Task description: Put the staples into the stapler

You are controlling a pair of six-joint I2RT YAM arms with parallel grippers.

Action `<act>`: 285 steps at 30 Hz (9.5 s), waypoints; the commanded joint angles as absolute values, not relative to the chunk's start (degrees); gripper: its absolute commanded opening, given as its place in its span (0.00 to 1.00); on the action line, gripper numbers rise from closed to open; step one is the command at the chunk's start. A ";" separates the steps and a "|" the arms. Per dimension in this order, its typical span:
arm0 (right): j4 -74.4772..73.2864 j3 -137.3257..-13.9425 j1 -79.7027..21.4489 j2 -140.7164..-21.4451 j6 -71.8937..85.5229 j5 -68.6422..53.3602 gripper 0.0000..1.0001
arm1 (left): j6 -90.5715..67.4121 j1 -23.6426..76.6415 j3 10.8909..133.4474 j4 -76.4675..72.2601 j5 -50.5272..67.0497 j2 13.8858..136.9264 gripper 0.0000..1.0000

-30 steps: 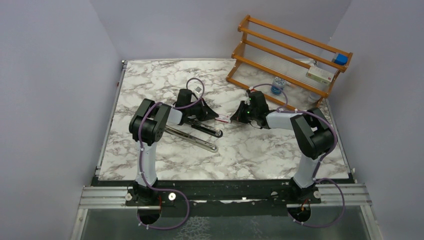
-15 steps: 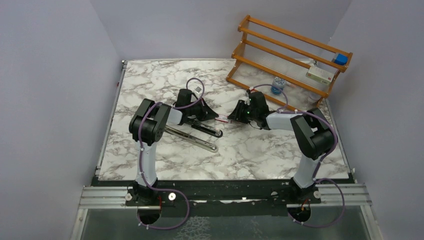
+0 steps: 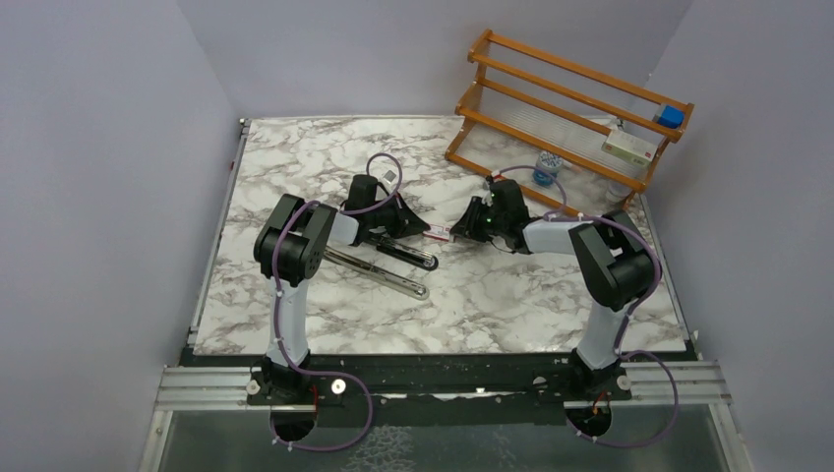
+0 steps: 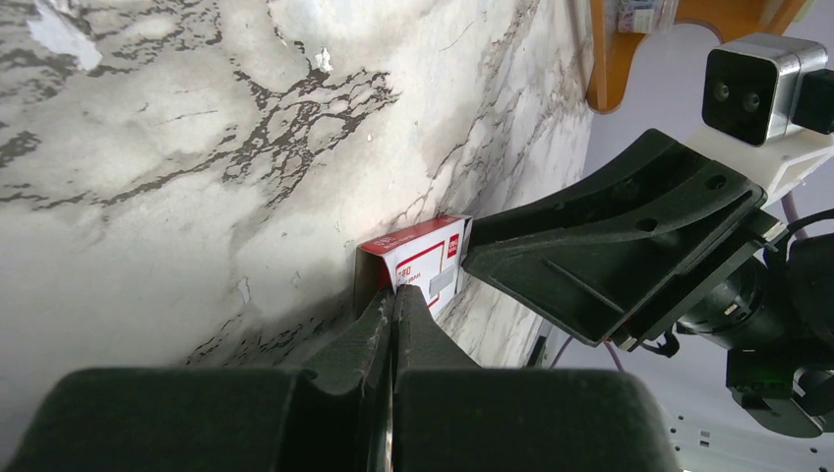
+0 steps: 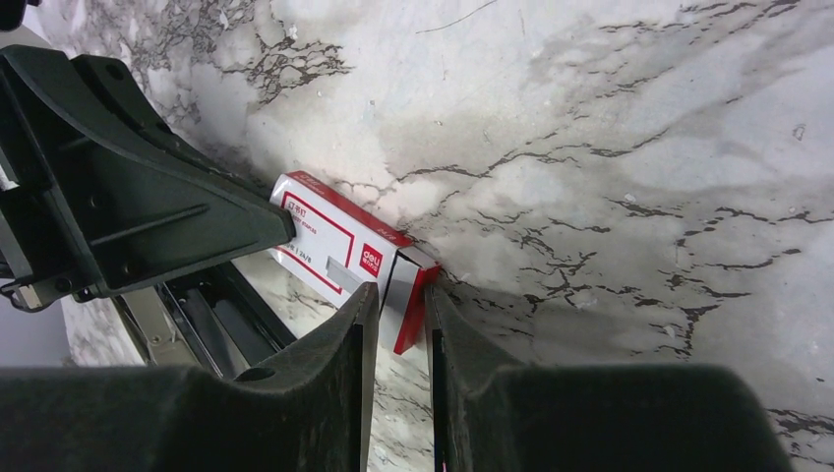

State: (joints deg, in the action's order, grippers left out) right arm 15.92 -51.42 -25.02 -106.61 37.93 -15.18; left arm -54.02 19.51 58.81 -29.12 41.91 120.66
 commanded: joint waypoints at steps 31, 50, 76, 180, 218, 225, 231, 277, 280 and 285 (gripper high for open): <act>7.27 -51.07 -24.53 -109.11 32.68 -9.16 0.01 | -53.87 17.83 59.53 -29.79 41.66 121.47 0.00; 7.79 -46.58 -20.95 -102.86 31.90 -7.73 0.01 | -53.61 17.14 59.65 -29.79 41.80 121.46 0.00; 6.15 -47.68 -20.42 -101.60 28.67 -7.73 0.04 | -53.36 15.91 60.01 -29.76 42.62 121.10 0.22; 2.11 -49.17 -26.94 -98.94 34.45 -9.55 0.50 | -19.86 14.14 74.52 14.66 15.66 99.90 0.84; -0.51 -54.50 -27.90 -92.64 23.29 0.75 0.44 | -18.37 15.39 74.70 16.17 11.34 98.98 0.80; -7.82 -63.17 -29.09 -98.44 18.67 1.12 0.30 | -18.72 15.43 74.97 16.12 12.08 99.86 0.80; -10.32 -67.84 -31.76 -103.33 16.86 3.59 0.23 | -18.81 15.40 74.88 16.14 12.13 99.72 0.80; -19.15 -75.74 -34.25 -113.05 14.89 12.76 0.18 | -18.72 15.46 74.79 16.16 12.30 99.79 0.80; -19.40 -75.77 -34.28 -113.30 14.83 12.42 0.18 | -18.71 15.43 74.79 16.09 12.30 99.84 0.80; -20.30 -76.19 -34.27 -113.89 14.76 11.78 0.18 | -18.59 15.46 74.79 16.09 12.30 99.89 0.80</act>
State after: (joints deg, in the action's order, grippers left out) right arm -17.87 -74.94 -34.13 -111.92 14.92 12.32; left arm -19.11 15.14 74.54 16.01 12.60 100.18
